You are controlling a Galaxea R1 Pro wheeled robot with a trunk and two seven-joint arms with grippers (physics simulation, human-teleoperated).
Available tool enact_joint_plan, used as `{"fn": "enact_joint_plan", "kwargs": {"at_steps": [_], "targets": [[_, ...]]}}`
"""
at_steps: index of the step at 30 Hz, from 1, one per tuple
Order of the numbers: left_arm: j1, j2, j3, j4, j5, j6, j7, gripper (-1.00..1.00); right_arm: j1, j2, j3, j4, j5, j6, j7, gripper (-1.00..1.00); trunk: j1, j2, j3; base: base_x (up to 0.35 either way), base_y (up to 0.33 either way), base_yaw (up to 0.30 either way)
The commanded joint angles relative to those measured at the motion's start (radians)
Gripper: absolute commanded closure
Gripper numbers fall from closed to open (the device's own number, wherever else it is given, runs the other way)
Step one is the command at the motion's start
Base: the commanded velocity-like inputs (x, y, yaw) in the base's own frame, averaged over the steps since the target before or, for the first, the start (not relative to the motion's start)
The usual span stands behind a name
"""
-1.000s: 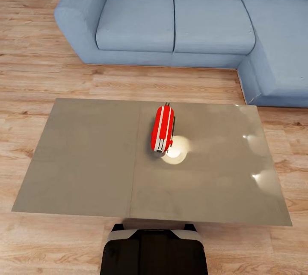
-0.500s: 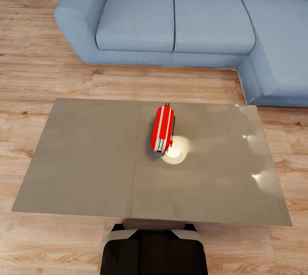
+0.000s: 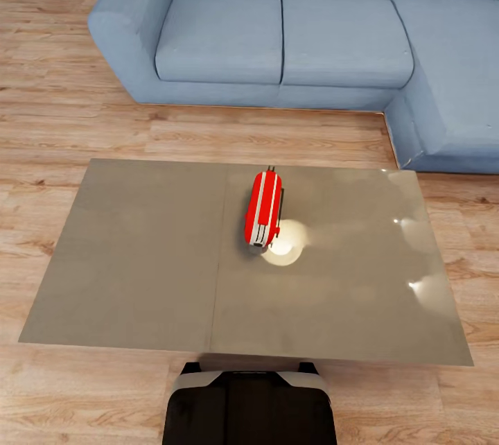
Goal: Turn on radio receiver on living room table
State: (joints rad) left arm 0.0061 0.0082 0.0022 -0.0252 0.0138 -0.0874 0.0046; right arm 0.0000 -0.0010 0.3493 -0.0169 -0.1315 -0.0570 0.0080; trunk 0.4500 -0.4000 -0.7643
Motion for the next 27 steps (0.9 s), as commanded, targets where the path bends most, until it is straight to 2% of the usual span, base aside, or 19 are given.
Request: {"fn": "enact_joint_plan", "kwargs": {"at_steps": [1, 10, 13, 15, 18, 19, 20, 21, 23, 24, 26, 27], "targets": [[0.000, 0.000, 0.000, 0.000, 0.000, 0.000, 0.000, -1.00, 0.000, 0.000, 0.000, 0.000, 0.000, -0.001, 0.000, -1.00, 0.000, 0.000, 0.000, 0.000, 0.000, 0.000], [0.000, -0.004, -0.002, -0.005, -0.002, 0.008, 0.008, -1.00, 0.000, -0.002, 0.007, -0.001, 0.010, -0.004, -0.010, -1.00, 0.000, 0.000, 0.000, 0.000, 0.000, 0.000], [0.000, -0.008, -0.006, -0.050, -0.004, 0.012, 0.004, -1.00, -0.001, -0.005, 0.009, -0.013, 0.012, -0.002, -0.013, -1.00, 0.000, 0.000, 0.000, 0.000, 0.000, 0.000], [0.000, -0.009, -0.006, -0.088, -0.003, 0.018, 0.003, -1.00, -0.001, -0.006, 0.010, -0.044, 0.013, -0.001, -0.016, -1.00, 0.000, 0.000, 0.000, 0.000, 0.000, 0.000], [0.000, -0.010, -0.007, -0.172, -0.005, 0.062, 0.002, -1.00, -0.001, -0.018, 0.019, -0.161, 0.014, 0.007, -0.044, -1.00, 0.000, 0.000, 0.000, 0.000, 0.000, 0.000], [0.000, -0.009, -0.007, -0.224, -0.005, 0.097, 0.002, -1.00, -0.001, -0.031, 0.021, -0.222, 0.015, 0.016, -0.064, -1.00, 0.000, 0.000, 0.000, 0.000, 0.000, 0.000], [0.000, -0.005, -0.007, -0.331, -0.006, 0.167, -0.001, -1.00, -0.001, -0.053, 0.023, -0.323, 0.015, 0.049, -0.095, -1.00, 0.000, 0.000, 0.000, 0.000, 0.000, 0.000], [0.000, -0.004, -0.006, -0.371, -0.006, 0.191, -0.002, -1.00, -0.001, -0.059, 0.023, -0.358, 0.015, 0.066, -0.104, -1.00, 0.000, 0.000, 0.000, 0.000, 0.000, 0.000], [0.000, -0.002, -0.006, -0.544, -0.005, 0.288, -0.005, -1.00, -0.002, -0.077, 0.023, -0.513, 0.015, 0.150, -0.133, -1.00, 0.000, 0.000, 0.000, 0.000, 0.000, 0.000], [0.000, -0.005, -0.006, -0.734, -0.005, 0.380, -0.007, -1.00, -0.002, -0.107, 0.019, -0.690, 0.014, 0.233, -0.150, -1.00, 0.000, 0.000, 0.000, 0.000, 0.000, 0.000], [0.000, -0.009, -0.005, -0.925, -0.005, 0.467, -0.008, -1.00, -0.002, -0.143, 0.016, -0.870, 0.013, 0.310, -0.159, -1.00, 0.000, 0.000, 0.000, 0.000, 0.000, 0.000], [0.000, -0.013, -0.005, -1.138, -0.004, 0.555, -0.009, -1.00, -0.002, -0.170, 0.008, -1.070, 0.011, 0.423, -0.169, -1.00, 0.000, 0.000, 0.000, 0.000, 0.000, 0.000]]}}
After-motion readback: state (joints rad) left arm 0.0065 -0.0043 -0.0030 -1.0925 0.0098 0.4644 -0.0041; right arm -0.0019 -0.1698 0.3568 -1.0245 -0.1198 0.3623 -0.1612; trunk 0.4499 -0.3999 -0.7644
